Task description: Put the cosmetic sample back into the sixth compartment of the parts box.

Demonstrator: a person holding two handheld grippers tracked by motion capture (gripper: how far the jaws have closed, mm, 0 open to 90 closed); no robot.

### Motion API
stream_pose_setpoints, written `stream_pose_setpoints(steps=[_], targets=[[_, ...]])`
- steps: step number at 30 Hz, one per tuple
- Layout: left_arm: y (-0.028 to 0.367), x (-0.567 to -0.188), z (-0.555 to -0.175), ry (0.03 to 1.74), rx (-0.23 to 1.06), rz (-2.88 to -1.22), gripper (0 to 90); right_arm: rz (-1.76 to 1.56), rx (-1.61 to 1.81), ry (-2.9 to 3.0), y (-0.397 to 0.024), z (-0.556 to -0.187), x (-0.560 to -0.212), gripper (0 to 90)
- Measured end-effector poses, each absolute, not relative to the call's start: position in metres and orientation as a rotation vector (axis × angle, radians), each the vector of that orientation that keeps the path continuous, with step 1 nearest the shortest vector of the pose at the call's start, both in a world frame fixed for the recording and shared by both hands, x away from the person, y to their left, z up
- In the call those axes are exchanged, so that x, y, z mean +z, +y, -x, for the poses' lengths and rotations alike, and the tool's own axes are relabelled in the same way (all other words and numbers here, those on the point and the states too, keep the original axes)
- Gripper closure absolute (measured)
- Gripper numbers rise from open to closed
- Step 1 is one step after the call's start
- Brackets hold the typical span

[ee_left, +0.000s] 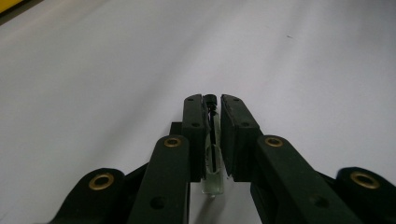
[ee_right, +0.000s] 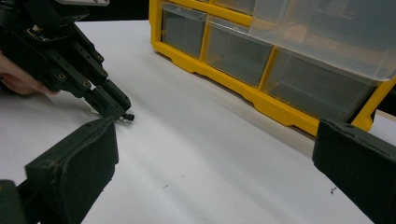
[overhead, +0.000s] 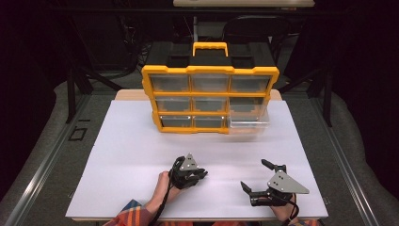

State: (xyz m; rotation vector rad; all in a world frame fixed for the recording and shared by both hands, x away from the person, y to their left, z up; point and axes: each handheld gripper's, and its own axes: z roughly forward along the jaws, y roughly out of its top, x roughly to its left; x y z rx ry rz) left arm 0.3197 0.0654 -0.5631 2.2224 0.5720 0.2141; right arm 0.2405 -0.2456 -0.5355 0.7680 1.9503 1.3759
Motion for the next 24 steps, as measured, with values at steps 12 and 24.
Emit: stream_pose_setpoints(steps=[12, 24], targets=[[0.069, -0.560, -0.322, 0.580, 0.219, -2.194, 80.6, -0.770, 1.376, 1.953, -0.245, -0.241, -0.536, 0.0], [0.074, -0.552, -0.328, 0.593, 0.240, -2.157, 80.7, -0.769, 1.370, 1.956, -0.244, -0.242, -0.536, 0.0]])
